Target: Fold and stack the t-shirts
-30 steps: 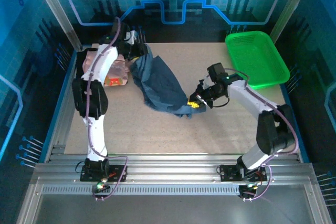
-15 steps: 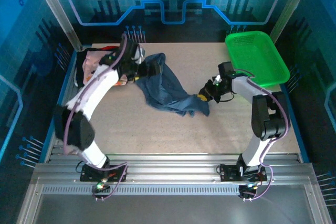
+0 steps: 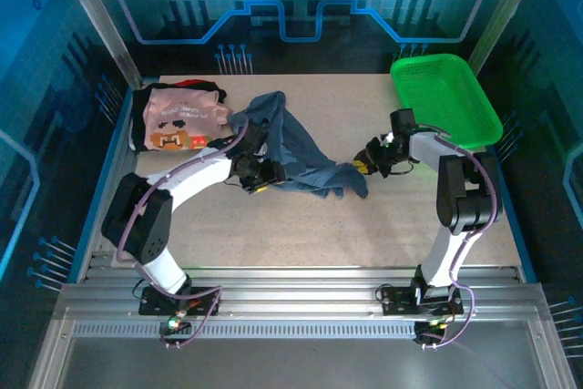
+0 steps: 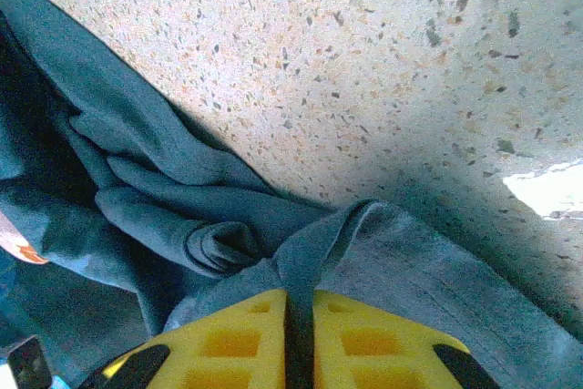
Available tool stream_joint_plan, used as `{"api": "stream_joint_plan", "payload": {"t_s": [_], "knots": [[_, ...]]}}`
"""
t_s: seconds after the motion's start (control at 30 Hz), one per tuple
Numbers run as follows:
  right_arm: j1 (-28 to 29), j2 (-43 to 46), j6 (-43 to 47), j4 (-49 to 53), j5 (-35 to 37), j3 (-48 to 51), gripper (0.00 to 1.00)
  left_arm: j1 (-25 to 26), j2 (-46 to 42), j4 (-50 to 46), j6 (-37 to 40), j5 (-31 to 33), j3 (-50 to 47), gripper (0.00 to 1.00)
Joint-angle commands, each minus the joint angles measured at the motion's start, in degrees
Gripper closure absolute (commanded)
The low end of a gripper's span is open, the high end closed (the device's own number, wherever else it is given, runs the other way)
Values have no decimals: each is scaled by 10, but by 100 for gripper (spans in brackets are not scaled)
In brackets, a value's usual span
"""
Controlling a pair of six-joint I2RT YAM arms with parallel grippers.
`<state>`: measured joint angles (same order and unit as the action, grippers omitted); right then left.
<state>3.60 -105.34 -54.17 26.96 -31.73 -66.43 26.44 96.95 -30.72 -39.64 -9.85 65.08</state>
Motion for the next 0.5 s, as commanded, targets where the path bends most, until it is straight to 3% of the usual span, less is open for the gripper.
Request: {"api": "stream_joint_plan", "payload": {"t_s": [0.0, 0.27, 0.47], "knots": [[-11, 3, 10, 11, -10, -3, 86, 6, 32, -3, -22, 6, 33, 43], [-14, 11, 25, 19, -12, -1, 87, 10, 126, -4, -38, 20, 97, 42], [-19, 13, 28, 21, -17, -3, 87, 10, 171, -53, -17, 45, 119, 49]]}}
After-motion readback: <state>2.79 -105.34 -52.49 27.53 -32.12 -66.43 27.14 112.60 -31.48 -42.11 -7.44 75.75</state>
